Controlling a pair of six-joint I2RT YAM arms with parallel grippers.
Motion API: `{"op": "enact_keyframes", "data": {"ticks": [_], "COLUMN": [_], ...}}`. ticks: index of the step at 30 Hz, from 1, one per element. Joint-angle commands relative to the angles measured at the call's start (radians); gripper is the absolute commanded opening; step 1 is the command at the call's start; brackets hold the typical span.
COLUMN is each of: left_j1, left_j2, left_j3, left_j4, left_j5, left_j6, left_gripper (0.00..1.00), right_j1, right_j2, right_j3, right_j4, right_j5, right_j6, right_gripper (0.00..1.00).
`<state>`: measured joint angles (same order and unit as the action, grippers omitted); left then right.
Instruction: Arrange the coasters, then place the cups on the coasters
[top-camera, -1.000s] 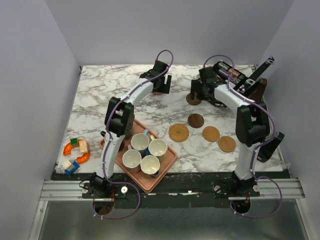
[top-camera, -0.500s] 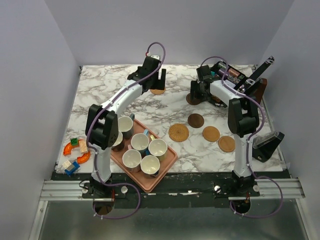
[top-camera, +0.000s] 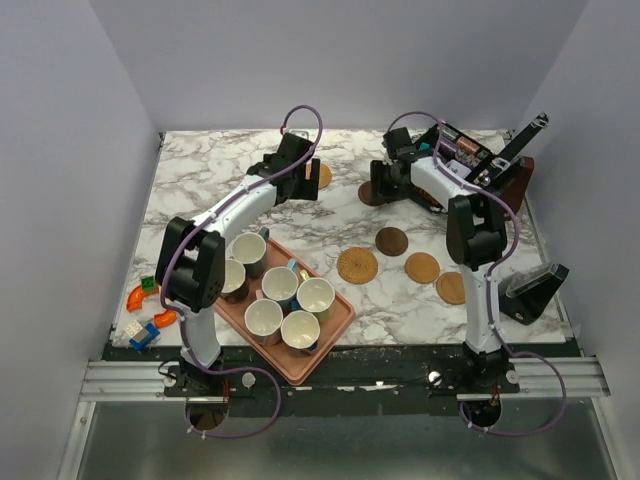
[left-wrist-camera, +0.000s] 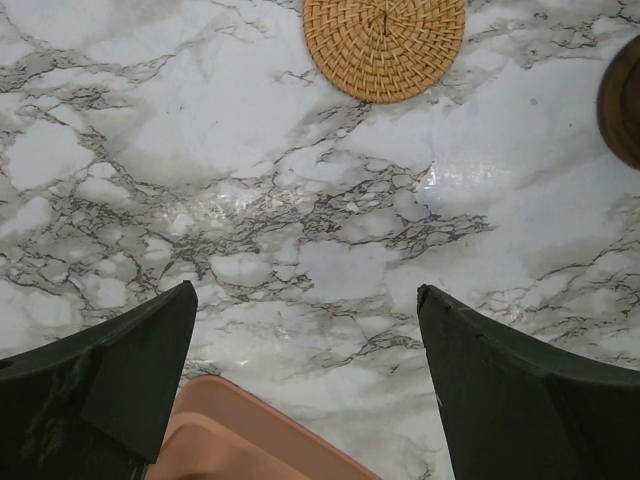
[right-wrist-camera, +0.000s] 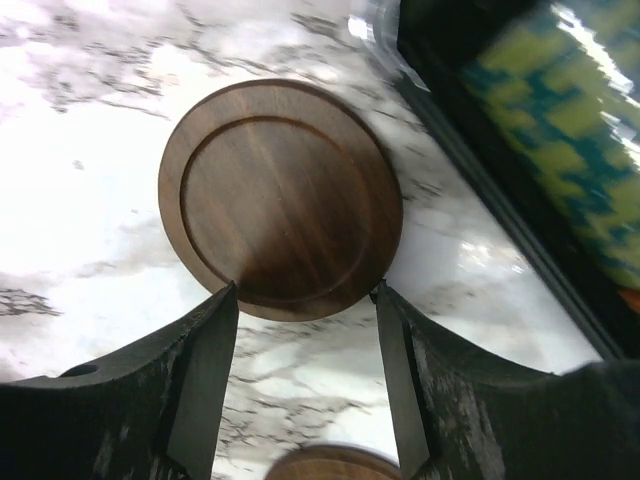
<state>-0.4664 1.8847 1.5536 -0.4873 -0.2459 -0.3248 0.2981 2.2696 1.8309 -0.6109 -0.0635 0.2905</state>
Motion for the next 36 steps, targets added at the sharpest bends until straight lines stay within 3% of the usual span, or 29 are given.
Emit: {"op": "enact_keyframes", "data": {"ticks": [1,11,21,25,36], "left_j1": [-0.002,0.002,0.003,0.003,0.005], "left_j2": [-0.062,-0.101,-0.122,-0.131,-0.124], "left_j3": [-0.026,-0.076,-0.087,-0.095,-0.081], "left_j4": [0.021,0.029,0.027,0.027,0.013], "left_j5": [-0.041,-0.062,-0.089,-0.092,-0.084], "left_j6": [-0.007,-0.005,-0.017,-0.02,-0.014], "left_gripper": [0.99,0.99,0.99,0.99,0.99], "right_j1": [0.067,0.127,0.062,0.029,0.016], "right_j2": [0.099,0.17,0.077,0.111,0.266], "right_j3": [0.122,0.254,0.222,0.251,0.427], "right_j4": [-0.088,-0.145,-0.148,-0.148,-0.185], "right_j5": [-0.045,-0.062,0.093,0.019,-0.169], "right_j6": [-0.025,-0.057,-0.04,-0.056,-0.086], "right_gripper": [0.64,0.64,0.88,0.94,0.91]}}
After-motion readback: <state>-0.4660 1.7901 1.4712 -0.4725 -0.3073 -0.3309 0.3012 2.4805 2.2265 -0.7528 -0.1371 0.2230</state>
